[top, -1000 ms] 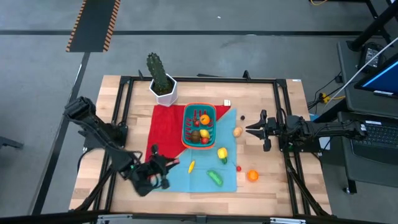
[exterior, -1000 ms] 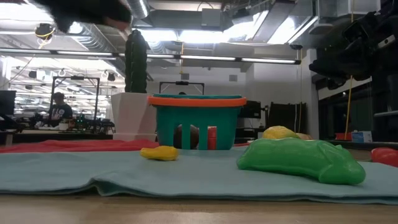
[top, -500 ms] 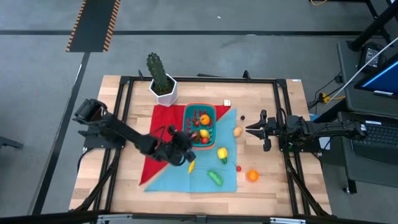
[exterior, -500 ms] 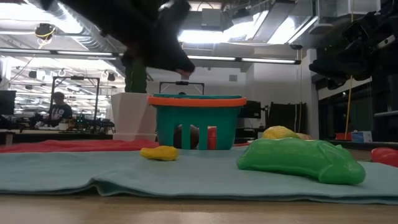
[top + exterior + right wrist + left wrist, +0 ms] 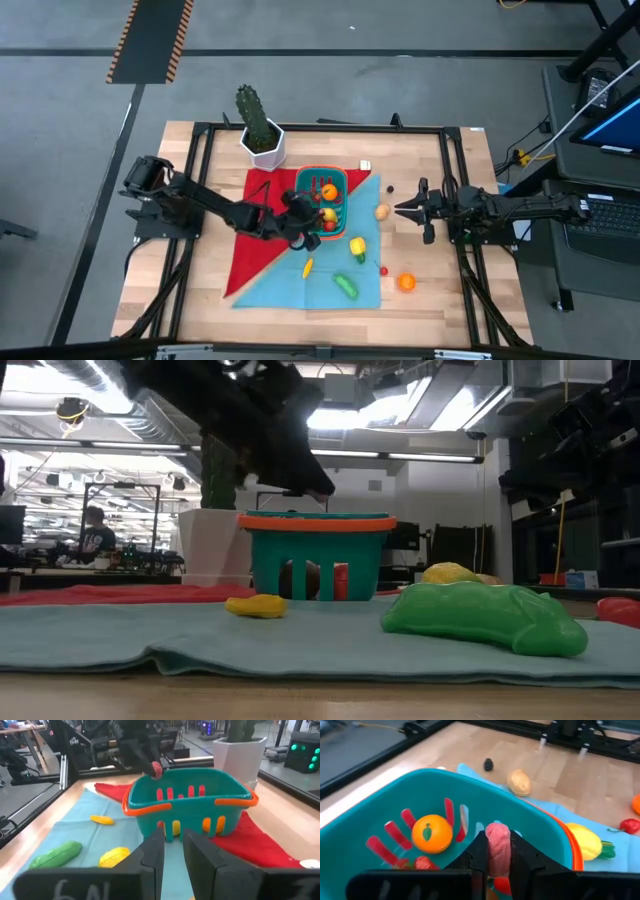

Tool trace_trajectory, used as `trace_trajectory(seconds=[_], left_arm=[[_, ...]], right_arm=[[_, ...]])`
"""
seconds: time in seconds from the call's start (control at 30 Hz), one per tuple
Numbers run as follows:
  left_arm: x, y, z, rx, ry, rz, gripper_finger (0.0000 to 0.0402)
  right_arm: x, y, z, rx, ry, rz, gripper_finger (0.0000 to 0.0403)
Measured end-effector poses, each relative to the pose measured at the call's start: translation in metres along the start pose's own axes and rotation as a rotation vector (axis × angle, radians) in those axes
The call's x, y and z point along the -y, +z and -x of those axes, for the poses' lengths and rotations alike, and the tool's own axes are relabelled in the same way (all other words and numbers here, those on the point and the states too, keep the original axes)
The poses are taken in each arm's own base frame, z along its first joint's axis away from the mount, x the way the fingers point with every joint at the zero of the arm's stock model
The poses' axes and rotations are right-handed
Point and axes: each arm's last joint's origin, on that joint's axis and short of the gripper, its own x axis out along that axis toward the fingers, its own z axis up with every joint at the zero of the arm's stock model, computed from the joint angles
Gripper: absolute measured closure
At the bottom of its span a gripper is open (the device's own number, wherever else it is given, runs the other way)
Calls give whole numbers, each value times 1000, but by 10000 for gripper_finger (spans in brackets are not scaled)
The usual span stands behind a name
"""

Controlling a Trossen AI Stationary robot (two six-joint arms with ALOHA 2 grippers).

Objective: Pick and placing Produce into tupperware
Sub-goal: Put the apricot into the basket

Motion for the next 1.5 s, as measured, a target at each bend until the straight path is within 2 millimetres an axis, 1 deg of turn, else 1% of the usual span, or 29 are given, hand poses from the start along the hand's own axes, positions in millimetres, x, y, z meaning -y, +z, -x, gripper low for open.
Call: trace_trajectory(seconds=[0.17, 0.27, 0.43, 0.6, 0.7, 0.87, 1.17, 1.5], left_arm=[[-16, 14, -15, -56, -87, -6, 364], [-22, 23, -19, -109, -76, -37, 364], [-26, 36, -18, -213, -30, -94, 364], [-25, 46, -14, -288, -41, -124, 364], [-28, 47, -13, -345, -40, -139, 364], [-34, 51, -14, -376, -45, -133, 364], [-46, 54, -20, -389, -33, -134, 364], [-68, 59, -30, -396, 19, -114, 364]], right_arm=[[0, -1, 0, -9, -1, -4, 330], [0, -1, 0, -12, -1, -5, 330], [0, -3, 0, -32, -3, -5, 330], [0, -3, 0, -33, -3, 9, 330], [0, -3, 0, -29, -2, 48, 330], [0, -2, 0, -16, -1, 51, 330], [0, -1, 0, -12, -8, 59, 330], [0, 4, 0, 42, -9, 170, 330]])
